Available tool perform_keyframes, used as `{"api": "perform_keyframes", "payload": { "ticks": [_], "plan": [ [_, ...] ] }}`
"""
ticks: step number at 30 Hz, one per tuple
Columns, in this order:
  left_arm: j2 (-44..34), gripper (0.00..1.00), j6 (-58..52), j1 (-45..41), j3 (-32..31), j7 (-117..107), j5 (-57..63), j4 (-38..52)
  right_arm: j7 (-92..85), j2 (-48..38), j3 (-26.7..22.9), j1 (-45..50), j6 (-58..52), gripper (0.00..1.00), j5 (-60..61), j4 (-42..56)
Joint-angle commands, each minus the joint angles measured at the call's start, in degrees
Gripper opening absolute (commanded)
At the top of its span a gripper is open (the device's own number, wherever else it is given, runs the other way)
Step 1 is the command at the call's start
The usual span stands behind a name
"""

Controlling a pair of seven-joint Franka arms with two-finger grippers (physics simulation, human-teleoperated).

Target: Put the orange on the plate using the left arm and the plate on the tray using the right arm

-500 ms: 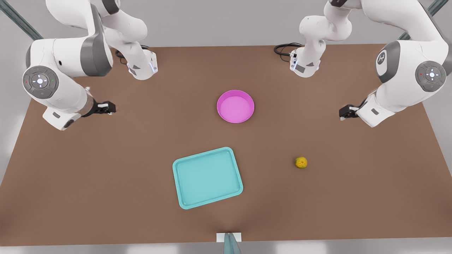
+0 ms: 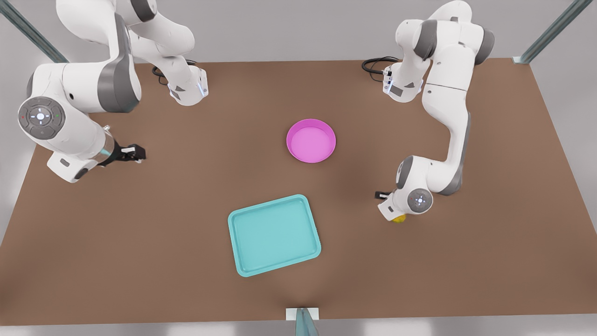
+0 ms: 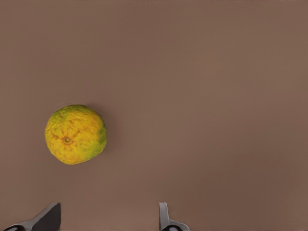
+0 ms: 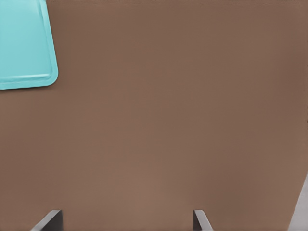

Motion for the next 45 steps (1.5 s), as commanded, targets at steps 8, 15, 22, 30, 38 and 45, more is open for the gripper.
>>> {"api": "perform_keyframes", "payload": {
  "ticks": [8, 15, 22, 30, 38, 45],
  "plan": [
    [2.3, 1.00, 14.8, 2.1, 0.3, -3.8, 0.2, -1.8, -7.1, 0.4, 0.0, -2.1, 1.3, 1.00, -0.1, 0.2],
    [4.0, 1.00, 14.9, 2.3, 1.4, -3.7, 0.2, -3.1, -5.2, 1.7, 0.2, -1.7, 1.3, 1.00, 0.7, 0.2],
    [5.8, 1.00, 18.5, 2.3, 1.4, -3.5, -0.4, -3.0, -1.9, 2.1, 0.5, -0.3, 0.9, 1.00, 0.0, 0.4],
    [5.7, 1.00, 19.7, 2.3, 1.4, -3.5, -0.6, -2.9, -1.2, 2.3, 1.2, 2.5, -2.9, 1.00, 1.0, 1.0],
    [6.2, 0.88, 21.1, 2.3, 1.4, -3.5, -0.5, -2.8, -1.2, 2.5, 1.2, 3.8, -2.9, 1.00, 1.8, 0.8],
    [6.1, 0.77, 21.0, 2.3, 1.4, -3.5, -0.5, -2.9, -1.2, 2.8, 1.2, 3.9, -2.9, 1.00, 1.7, 1.0]
  ]
}}
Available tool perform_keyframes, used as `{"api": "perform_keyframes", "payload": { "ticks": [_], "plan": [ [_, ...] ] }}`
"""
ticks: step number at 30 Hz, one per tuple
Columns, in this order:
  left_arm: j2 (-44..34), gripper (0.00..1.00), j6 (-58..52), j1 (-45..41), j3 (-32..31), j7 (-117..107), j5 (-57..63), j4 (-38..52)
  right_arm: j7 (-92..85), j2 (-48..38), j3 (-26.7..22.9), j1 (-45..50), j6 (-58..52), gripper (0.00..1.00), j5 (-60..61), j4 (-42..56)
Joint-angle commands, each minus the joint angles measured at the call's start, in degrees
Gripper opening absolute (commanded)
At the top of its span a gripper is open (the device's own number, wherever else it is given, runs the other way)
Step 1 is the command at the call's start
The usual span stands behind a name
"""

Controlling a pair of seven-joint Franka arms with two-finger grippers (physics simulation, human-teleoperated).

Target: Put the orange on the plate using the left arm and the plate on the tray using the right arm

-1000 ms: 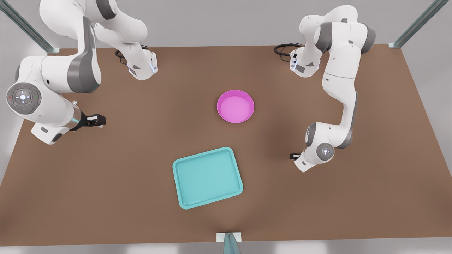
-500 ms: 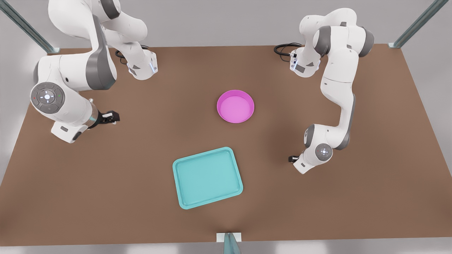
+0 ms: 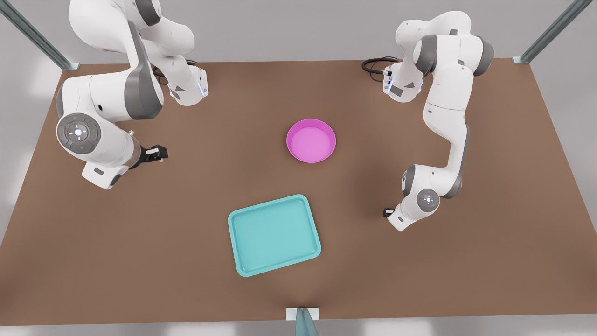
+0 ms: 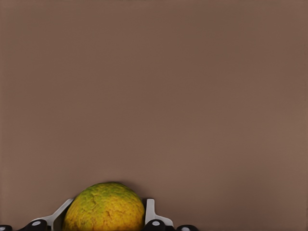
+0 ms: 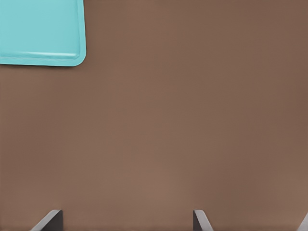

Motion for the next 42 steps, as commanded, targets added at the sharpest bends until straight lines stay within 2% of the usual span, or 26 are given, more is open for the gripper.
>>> {"api": "perform_keyframes", "payload": {
  "ticks": [1, 4, 7, 9, 12, 14, 17, 19, 24, 26, 31, 32, 33, 34, 37, 38, 39, 40, 41, 42],
  "plan": [
    [0.0, 0.76, 0.1, 0.0, 0.0, -0.6, 0.1, 0.0, 0.5, 0.0, 0.0, 0.1, -0.2, 1.00, 0.0, 0.0],
    [0.1, 0.76, 0.2, 0.0, 0.0, -1.3, 0.1, 0.0, 0.4, 0.0, 0.1, 1.6, -2.4, 1.00, 0.1, 0.1],
    [-0.2, 0.70, -0.2, 0.0, 0.0, -1.6, 0.0, 0.0, 0.2, 0.0, 0.0, 1.6, -3.5, 1.00, -0.9, 1.8],
    [-0.5, 0.69, -0.5, 0.0, 0.0, -2.0, 0.0, 0.0, 0.3, 0.0, 0.0, 1.6, -3.7, 1.00, -0.1, 1.7],
    [-4.2, 0.69, -10.0, -1.1, -0.5, -2.2, 0.1, -0.2, 0.2, 0.6, -0.2, 0.9, -3.5, 1.00, -0.3, 1.6],
    [-8.9, 0.69, -22.6, -7.6, -0.7, -6.3, 0.0, -0.2, 0.4, 2.2, -0.5, 0.1, -3.2, 1.00, -0.6, 1.7],
    [-10.7, 0.69, -29.3, -16.0, -1.1, -14.3, -0.1, 0.5, 0.5, 2.9, -0.3, 0.1, -3.0, 1.00, -0.3, 2.4],
    [-11.3, 0.69, -30.1, -17.9, -4.8, -20.8, -1.6, 1.1, 0.5, 3.0, -0.1, 0.5, -3.0, 1.00, -0.1, 2.3],
    [-11.0, 0.69, -32.5, -28.7, -5.4, -30.0, -2.6, -1.1, 0.4, 3.3, -0.1, 0.5, -3.0, 1.00, -0.2, 2.5],
    [-11.7, 0.69, -38.1, -31.8, -6.4, -33.3, -2.8, -1.3, 0.4, 3.5, -0.1, 0.6, -3.0, 1.00, -0.4, 2.3],
    [-10.1, 0.70, -38.1, -31.9, -12.0, -37.4, -2.8, -2.2, 0.3, 3.4, 0.0, 0.7, -3.0, 1.00, -0.6, 2.3],
    [-9.9, 0.73, -38.1, -31.9, -12.0, -37.5, -2.8, -2.2, 0.3, 3.6, 0.0, 0.7, -3.0, 1.00, -0.6, 2.3],
    [-9.4, 0.96, -37.8, -31.8, -12.0, -37.3, -2.7, -2.2, 0.2, 3.9, 0.0, 0.6, -3.0, 1.00, -0.8, 2.3],
    [-9.3, 1.00, -37.5, -31.8, -12.0, -37.4, -2.7, -2.2, 0.2, 4.2, 0.0, 0.6, -3.0, 1.00, -0.8, 2.3],
    [-9.3, 1.00, -37.4, -31.8, -12.0, -37.5, -2.7, -2.1, -0.1, 4.7, -0.1, 0.5, -3.0, 1.00, -0.9, 2.4],
    [-11.8, 1.00, -39.4, -31.5, -11.3, -36.5, -2.7, -1.1, 0.0, 4.7, -0.1, 0.5, -3.0, 1.00, -0.8, 2.3],
    [-13.3, 1.00, -50.0, -29.4, -5.9, -33.6, -6.2, 8.9, -0.1, 5.0, -0.1, 0.5, -3.0, 1.00, -0.6, 2.0],
    [-15.2, 1.00, -61.7, -28.1, 4.2, -25.5, -12.1, 18.3, 0.2, 6.0, 0.1, 0.6, -3.3, 1.00, 0.3, 2.2],
    [-15.6, 1.00, -70.7, -28.1, 15.8, -13.4, -12.8, 25.8, 0.4, 7.3, 3.5, 0.9, -2.4, 1.00, 8.6, 1.9],
    [-16.2, 1.00, -71.8, -28.1, 25.5, -6.0, -13.0, 27.1, 0.4, 11.6, 8.3, 0.7, 2.9, 1.00, 13.2, 2.5]
  ]
}}
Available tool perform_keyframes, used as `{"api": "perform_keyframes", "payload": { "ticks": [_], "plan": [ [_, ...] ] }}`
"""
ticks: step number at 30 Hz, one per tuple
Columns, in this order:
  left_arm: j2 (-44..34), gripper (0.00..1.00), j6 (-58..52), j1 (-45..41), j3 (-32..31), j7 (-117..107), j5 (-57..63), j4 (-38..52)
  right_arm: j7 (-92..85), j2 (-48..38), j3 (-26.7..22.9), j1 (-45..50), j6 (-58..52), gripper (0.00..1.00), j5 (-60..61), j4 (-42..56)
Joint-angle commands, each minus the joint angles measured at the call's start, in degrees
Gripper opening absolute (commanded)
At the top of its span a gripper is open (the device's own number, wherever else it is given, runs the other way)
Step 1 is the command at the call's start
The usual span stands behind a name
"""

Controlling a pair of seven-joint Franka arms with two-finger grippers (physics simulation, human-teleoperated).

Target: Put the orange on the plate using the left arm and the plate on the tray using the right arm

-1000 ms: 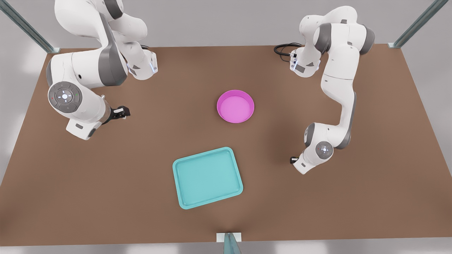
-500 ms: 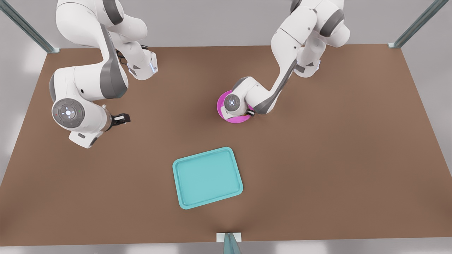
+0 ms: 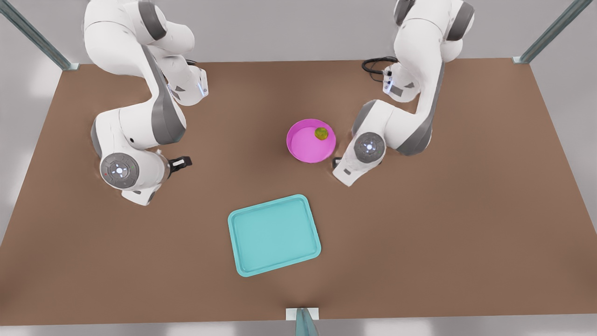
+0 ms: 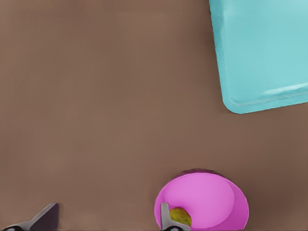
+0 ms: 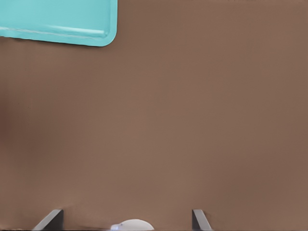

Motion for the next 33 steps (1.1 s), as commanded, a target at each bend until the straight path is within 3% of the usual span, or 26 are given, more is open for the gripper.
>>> {"api": "perform_keyframes", "payload": {
  "ticks": [1, 2, 4, 5, 6, 7, 8, 10, 15, 23, 33],
  "plan": [
    [-0.6, 1.00, -19.7, 0.0, 11.3, 20.5, -3.7, 4.2, -0.3, 3.5, 2.7, 0.4, 6.3, 1.00, 10.9, 0.2],
    [-0.7, 1.00, -19.3, 0.5, 14.2, 21.0, -4.0, 4.9, 0.5, 4.7, 3.2, 1.6, 7.7, 1.00, 11.8, 0.0],
    [0.1, 1.00, -16.4, 4.8, 12.7, 19.8, -3.9, 8.2, 0.1, 6.8, 3.5, 5.0, 11.6, 1.00, 17.4, -0.2],
    [-7.2, 1.00, -8.4, 19.0, -3.4, 20.4, -0.4, 3.2, 0.2, 7.6, 3.5, 8.2, 19.9, 1.00, 22.5, -2.6],
    [-14.0, 1.00, -0.1, 31.2, -21.0, 21.0, 10.9, -4.5, 0.4, 4.3, 3.6, 10.5, 28.0, 1.00, 23.4, -10.8],
    [-22.5, 1.00, 10.1, 32.1, -21.8, 21.0, 11.9, -16.0, 0.4, 2.0, 4.0, 10.6, 38.2, 1.00, 25.3, -18.5],
    [-24.3, 1.00, 9.9, 32.1, -21.7, 21.0, 12.0, -17.7, 0.9, 0.9, 4.0, 10.7, 43.7, 1.00, 27.3, -23.1],
    [-22.9, 1.00, 4.4, 32.2, -21.5, 21.0, 11.9, -14.7, 3.2, -0.6, 6.3, 11.5, 56.9, 1.00, 27.8, -33.9],
    [-23.5, 1.00, 0.3, 32.0, -21.5, 20.2, 11.4, -13.2, 14.3, 2.0, 8.0, 19.3, 75.5, 1.00, 32.8, -41.2],
    [-22.4, 1.00, -0.3, 32.1, -21.1, 20.9, 11.2, -13.1, 14.6, 2.3, 7.9, 22.2, 80.7, 1.00, 32.9, -47.7],
    [-22.1, 1.00, -0.3, 31.9, -21.2, 20.8, 11.1, -12.4, 12.5, 3.9, 6.9, 24.8, 79.9, 1.00, 31.9, -49.2]
  ]
}}
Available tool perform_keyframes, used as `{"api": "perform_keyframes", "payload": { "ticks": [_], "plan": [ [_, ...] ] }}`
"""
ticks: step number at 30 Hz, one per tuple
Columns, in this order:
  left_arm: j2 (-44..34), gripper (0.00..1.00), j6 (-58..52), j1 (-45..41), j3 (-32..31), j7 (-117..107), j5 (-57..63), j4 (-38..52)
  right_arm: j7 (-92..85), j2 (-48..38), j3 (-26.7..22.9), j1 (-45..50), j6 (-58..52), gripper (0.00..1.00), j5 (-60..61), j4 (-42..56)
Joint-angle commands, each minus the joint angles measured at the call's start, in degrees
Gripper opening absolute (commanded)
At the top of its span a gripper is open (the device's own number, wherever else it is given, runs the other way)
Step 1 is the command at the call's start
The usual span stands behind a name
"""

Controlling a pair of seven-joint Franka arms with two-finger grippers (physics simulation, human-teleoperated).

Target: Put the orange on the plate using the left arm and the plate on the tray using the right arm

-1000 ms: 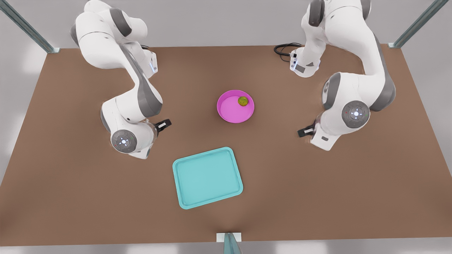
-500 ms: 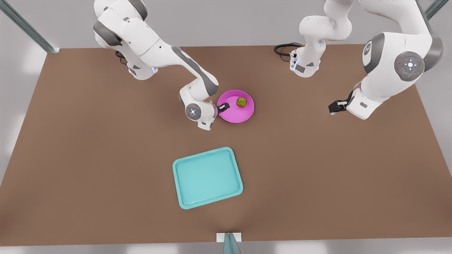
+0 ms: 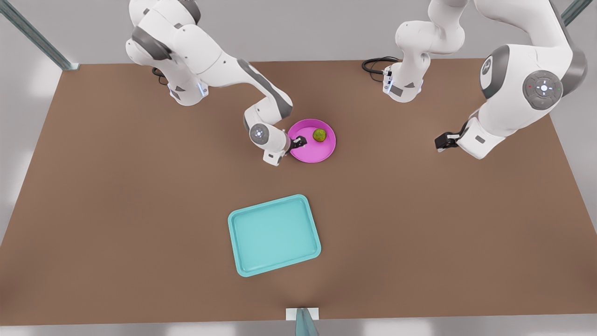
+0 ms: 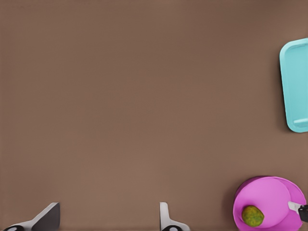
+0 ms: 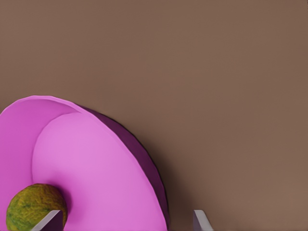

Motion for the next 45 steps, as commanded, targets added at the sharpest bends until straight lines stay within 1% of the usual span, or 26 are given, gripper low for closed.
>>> {"api": "perform_keyframes", "payload": {
  "ticks": [1, 9, 13, 14, 15, 16, 18, 21, 25, 27, 28, 31, 33, 34, 36, 40, 43, 45],
  "plan": [
    [-0.2, 1.00, -0.2, -0.3, 0.0, 3.3, 0.0, 0.0, 2.2, 0.5, -0.4, 0.0, 1.2, 1.00, -0.4, 0.0],
    [0.1, 1.00, -0.2, -0.3, 0.0, 3.3, 0.0, 0.0, 1.5, 2.1, -0.3, 1.1, -5.1, 1.00, -0.5, 1.5],
    [0.1, 1.00, -0.2, -0.3, 0.0, 3.3, 0.0, 0.0, 1.5, 2.3, -0.3, 1.1, -6.1, 1.00, -0.5, 2.1],
    [0.1, 1.00, -0.1, -0.3, 0.0, 3.3, 0.1, 0.0, 1.4, 2.3, -0.3, 1.1, -6.5, 0.94, -0.5, 2.1],
    [0.1, 1.00, -0.2, -0.3, -0.1, 3.2, 0.1, 0.0, 1.4, 2.4, -0.3, 1.0, -6.5, 0.77, -0.5, 2.1],
    [0.1, 1.00, -0.2, -0.3, -0.1, 3.2, 0.1, 0.0, 0.2, 2.5, -0.3, 0.9, -6.5, 0.67, -0.5, 2.0],
    [0.1, 1.00, -0.2, -0.3, -0.1, 3.2, 0.1, 0.1, 0.1, 2.5, -0.3, 0.6, -6.6, 0.58, -0.5, 2.1],
    [0.1, 1.00, -0.5, -0.3, -0.1, 3.0, 0.1, 0.0, 0.1, 3.0, -0.3, 0.4, -7.2, 0.53, -0.6, 2.4],
    [0.1, 1.00, -0.5, -0.3, -0.1, 3.0, 0.1, 0.0, -0.2, 4.7, -0.5, 0.1, -8.0, 0.52, -0.6, 4.1],
    [0.1, 1.00, -0.5, -0.3, -0.1, 3.2, 0.1, 0.0, -0.5, 5.1, -0.9, 0.2, -8.0, 0.41, -0.6, 4.3],
    [0.1, 1.00, -0.5, -0.3, -0.1, 3.2, 0.1, -0.1, -0.5, 5.1, -0.9, 0.2, -8.1, 0.39, -0.6, 4.7],
    [0.1, 1.00, -0.5, -0.3, -0.1, 3.2, 0.1, 0.0, -0.4, 5.0, -1.0, 0.1, -10.0, 0.29, -0.5, 5.6],
    [0.1, 1.00, -0.5, -0.3, -0.1, 3.0, 0.2, 0.0, -0.7, 4.9, -1.0, 0.0, -10.1, 0.25, -0.6, 5.9],
    [0.0, 1.00, -0.5, -0.3, -0.1, 3.0, 0.2, 0.0, -0.8, 4.7, -1.0, -0.4, -10.2, 0.22, -0.6, 6.0],
    [0.0, 1.00, -0.5, -0.3, -0.1, 2.4, 0.2, 0.0, -1.0, 4.4, -0.9, -1.1, -12.6, 0.21, -0.6, 6.9],
    [-0.1, 1.00, -1.0, -0.4, -0.2, 2.3, 0.2, 0.0, -2.8, 3.0, -0.9, -4.6, -13.7, 0.21, -0.5, 9.2],
    [-0.3, 1.00, -1.4, -0.4, -0.3, 2.3, 0.2, 0.1, -3.4, 2.5, -0.9, -11.0, -16.5, 0.21, -0.1, 14.0],
    [-0.2, 1.00, -1.4, -0.4, -0.4, 2.3, 0.2, 0.1, -5.8, 3.5, -0.9, -17.3, -18.2, 0.21, -0.2, 18.0]
  ]
}}
